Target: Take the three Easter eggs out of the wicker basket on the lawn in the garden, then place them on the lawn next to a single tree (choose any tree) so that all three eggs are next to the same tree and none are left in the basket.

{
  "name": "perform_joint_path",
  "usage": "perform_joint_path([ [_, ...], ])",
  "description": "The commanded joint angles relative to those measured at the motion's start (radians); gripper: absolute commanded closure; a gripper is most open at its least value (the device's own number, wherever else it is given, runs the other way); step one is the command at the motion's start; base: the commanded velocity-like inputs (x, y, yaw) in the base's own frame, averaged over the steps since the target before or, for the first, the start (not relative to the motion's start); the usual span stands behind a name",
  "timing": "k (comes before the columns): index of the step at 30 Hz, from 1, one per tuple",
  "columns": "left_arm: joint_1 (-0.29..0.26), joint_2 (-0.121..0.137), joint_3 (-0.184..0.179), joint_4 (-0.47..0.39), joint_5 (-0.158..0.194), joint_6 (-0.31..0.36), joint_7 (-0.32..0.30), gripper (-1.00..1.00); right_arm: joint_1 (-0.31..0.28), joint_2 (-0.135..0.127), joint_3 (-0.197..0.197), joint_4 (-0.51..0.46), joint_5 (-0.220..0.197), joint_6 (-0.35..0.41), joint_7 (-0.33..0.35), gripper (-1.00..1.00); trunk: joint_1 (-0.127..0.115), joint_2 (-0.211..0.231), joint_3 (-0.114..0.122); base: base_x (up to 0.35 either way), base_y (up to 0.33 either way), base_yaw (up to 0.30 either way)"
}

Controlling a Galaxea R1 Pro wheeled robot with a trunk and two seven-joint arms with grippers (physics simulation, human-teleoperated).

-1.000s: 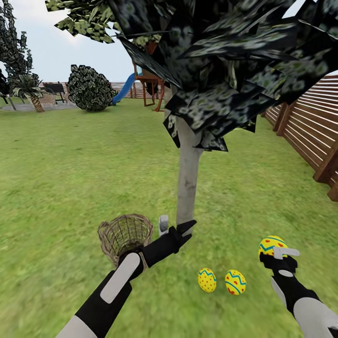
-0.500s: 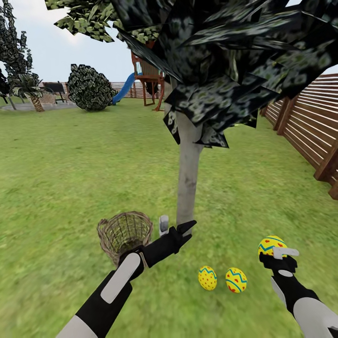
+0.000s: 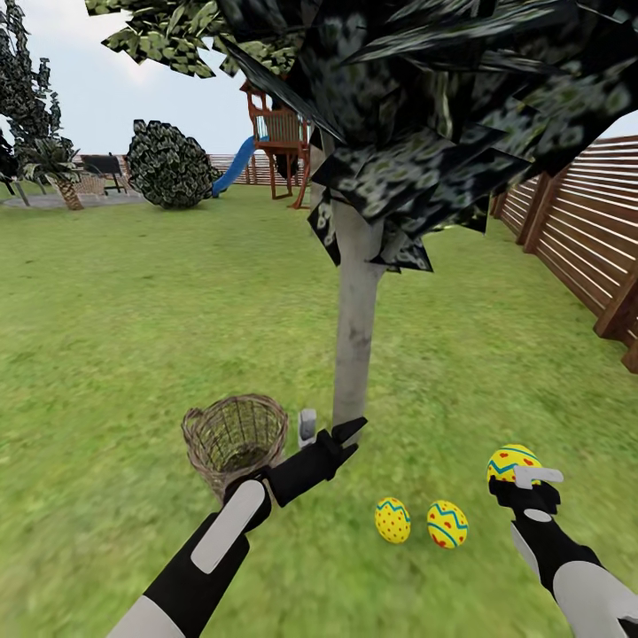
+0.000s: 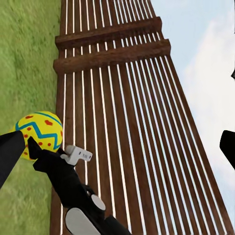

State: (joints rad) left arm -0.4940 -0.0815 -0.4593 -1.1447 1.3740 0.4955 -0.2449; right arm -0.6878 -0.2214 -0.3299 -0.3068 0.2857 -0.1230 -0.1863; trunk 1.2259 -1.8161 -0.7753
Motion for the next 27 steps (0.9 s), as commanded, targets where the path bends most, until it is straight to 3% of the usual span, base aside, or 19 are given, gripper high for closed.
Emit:
perform_joint_path([
  [1, -0.001, -0.001, -0.001, 0.001, 0.006, 0.005, -0.001, -1.0, -0.001, 0.001, -0.007, 0.002, 0.01, -0.006, -0.001, 1.0, 0.004, -0.008, -0.004, 0.0, 0.0, 0.0],
  [4, -0.001, -0.001, -0.002, 0.001, 0.008, 0.006, -0.001, -1.0, -0.001, 0.0, -0.004, 0.003, 0.012, -0.008, -0.001, 1.0, 0.015, -0.029, -0.013, 0.0, 0.0, 0.0],
  [11, -0.001, 0.0, -0.002, -0.013, 0.01, 0.012, -0.004, -1.0, -0.001, 0.0, 0.045, 0.028, 0.01, -0.009, -0.001, 1.0, 0.042, -0.078, -0.035, 0.0, 0.0, 0.0],
  [23, 0.0, 0.0, -0.002, -0.013, 0.011, 0.02, -0.004, -1.0, -0.002, -0.006, 0.043, 0.037, 0.004, -0.003, -0.005, 1.0, 0.088, -0.162, -0.073, 0.0, 0.0, 0.0],
  [27, 0.0, 0.004, -0.002, -0.013, 0.016, 0.017, -0.013, -1.0, -0.001, -0.005, 0.043, 0.038, 0.005, -0.003, -0.005, 1.0, 0.088, -0.162, -0.073, 0.0, 0.0, 0.0],
])
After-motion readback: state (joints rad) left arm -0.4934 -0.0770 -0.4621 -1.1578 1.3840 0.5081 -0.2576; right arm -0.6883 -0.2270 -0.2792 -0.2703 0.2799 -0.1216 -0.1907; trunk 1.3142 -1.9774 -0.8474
